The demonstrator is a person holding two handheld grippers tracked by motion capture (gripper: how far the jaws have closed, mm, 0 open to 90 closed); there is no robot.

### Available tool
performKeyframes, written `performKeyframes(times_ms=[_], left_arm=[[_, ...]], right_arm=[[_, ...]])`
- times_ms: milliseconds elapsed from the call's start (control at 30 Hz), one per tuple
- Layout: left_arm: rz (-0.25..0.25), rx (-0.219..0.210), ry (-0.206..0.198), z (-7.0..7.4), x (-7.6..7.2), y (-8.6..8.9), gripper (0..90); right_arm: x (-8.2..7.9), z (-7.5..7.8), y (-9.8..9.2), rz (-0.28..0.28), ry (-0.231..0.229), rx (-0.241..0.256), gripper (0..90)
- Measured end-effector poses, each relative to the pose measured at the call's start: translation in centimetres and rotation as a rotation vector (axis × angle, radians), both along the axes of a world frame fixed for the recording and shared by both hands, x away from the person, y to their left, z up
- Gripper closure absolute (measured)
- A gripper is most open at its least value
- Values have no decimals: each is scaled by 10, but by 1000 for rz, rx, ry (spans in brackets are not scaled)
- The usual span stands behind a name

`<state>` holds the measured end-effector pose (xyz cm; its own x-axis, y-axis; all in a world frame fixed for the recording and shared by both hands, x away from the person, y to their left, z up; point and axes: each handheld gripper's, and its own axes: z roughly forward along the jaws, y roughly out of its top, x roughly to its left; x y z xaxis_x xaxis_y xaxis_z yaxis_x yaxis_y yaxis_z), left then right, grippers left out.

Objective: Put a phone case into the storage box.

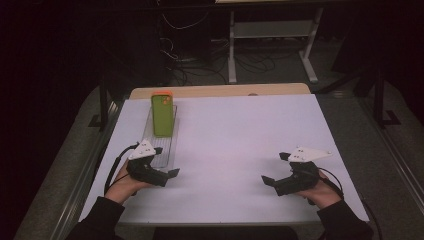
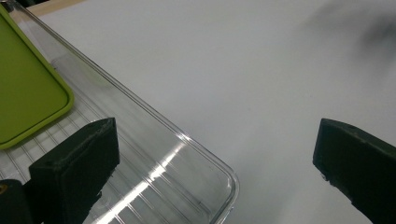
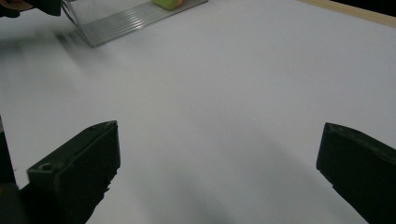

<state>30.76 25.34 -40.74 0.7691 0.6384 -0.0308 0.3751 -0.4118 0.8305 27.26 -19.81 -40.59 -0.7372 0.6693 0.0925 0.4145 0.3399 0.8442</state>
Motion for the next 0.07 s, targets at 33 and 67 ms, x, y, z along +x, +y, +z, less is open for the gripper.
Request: performKeyframes(times_ms=[33,67], left_arm=[[1,0,0,0,0,0,0],[-1,10,-1,1,0,1,0]], right_arm=[[0,0,0,2,0,0,0],[0,0,0,2,0,0,0]])
